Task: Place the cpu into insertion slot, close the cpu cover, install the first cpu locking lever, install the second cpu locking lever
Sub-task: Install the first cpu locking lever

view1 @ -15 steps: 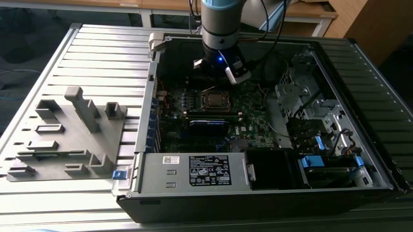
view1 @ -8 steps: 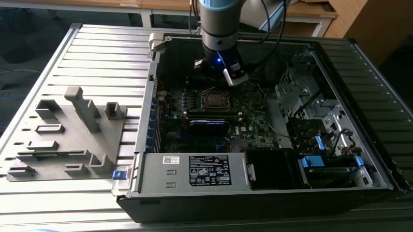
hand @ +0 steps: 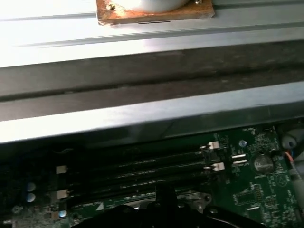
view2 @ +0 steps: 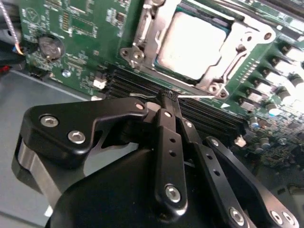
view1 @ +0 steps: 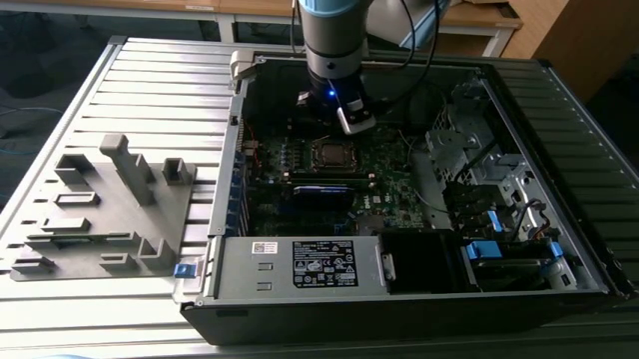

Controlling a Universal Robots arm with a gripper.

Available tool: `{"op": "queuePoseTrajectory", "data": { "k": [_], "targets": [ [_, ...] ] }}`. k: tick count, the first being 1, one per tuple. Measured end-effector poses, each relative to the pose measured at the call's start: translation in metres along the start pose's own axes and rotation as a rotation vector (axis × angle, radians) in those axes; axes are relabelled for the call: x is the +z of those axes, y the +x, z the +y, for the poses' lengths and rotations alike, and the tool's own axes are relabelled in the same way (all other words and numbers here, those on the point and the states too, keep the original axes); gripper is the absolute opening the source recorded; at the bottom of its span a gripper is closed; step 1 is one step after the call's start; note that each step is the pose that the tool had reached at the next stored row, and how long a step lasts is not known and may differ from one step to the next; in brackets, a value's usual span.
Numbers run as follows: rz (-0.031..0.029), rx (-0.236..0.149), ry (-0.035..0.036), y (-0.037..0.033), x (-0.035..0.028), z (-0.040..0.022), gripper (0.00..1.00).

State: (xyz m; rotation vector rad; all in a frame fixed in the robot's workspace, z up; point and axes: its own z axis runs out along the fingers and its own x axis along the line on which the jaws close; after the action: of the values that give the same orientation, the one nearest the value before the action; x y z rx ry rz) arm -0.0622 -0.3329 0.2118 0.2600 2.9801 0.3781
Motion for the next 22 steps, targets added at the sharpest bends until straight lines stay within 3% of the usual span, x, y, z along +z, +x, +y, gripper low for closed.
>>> {"op": "queuePoseTrajectory", "data": {
  "k": [4,8,17,22],
  "targets": [
    [-0.0012,0.005,0.0004,0.0022,0.0006,0.0001,0.11],
    [-0.0109,0.041,0.0045,0.0020,0.0021,-0.0001,0.11],
    [-0.0203,0.076,0.0080,0.0002,0.0057,0.0040,0.11],
    [-0.0310,0.117,0.0124,-0.0015,0.0071,0.0039,0.11]
  ]
}}
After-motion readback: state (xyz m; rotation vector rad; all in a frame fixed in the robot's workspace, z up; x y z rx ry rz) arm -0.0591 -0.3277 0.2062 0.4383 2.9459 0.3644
